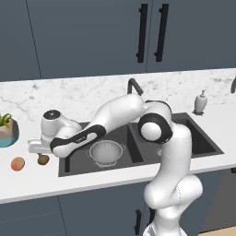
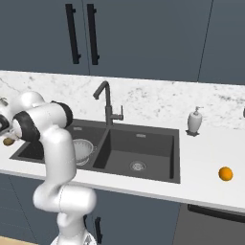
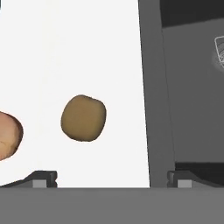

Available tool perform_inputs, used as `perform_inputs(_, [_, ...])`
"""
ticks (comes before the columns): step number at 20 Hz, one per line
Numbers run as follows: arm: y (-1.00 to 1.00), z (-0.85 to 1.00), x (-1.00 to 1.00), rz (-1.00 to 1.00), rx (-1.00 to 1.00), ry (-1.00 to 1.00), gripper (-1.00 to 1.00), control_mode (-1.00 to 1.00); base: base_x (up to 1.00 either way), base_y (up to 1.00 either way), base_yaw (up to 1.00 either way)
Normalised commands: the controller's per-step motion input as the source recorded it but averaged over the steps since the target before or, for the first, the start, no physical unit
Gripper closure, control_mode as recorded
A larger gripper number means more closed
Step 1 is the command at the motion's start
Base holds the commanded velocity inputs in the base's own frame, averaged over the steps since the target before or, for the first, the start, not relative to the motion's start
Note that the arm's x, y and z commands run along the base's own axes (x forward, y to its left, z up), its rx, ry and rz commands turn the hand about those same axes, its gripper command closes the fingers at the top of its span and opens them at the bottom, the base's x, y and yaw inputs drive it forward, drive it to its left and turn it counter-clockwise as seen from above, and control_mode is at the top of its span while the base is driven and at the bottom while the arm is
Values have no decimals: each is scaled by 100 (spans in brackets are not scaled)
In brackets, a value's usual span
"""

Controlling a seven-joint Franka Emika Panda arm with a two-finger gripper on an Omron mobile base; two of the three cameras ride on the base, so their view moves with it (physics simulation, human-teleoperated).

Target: Put the colander in the sink, put the kiwi, peach, orange in the colander, and turn on the sink faucet and pour water over the colander.

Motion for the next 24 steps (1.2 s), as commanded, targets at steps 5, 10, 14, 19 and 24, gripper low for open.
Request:
perform_inputs(5, [5,-11,6,-5,2,12,-100,-100,0,0,0])
perform_inputs(10, [0,-17,29,-6,0,6,-100,-100,0,0,0])
perform_inputs(14, [3,-26,23,-7,0,3,-100,-100,0,0,0])
perform_inputs(19, [11,-20,16,-5,2,5,-100,-100,0,0,0])
perform_inputs(24, [7,-17,18,-3,1,2,-100,-100,0,0,0])
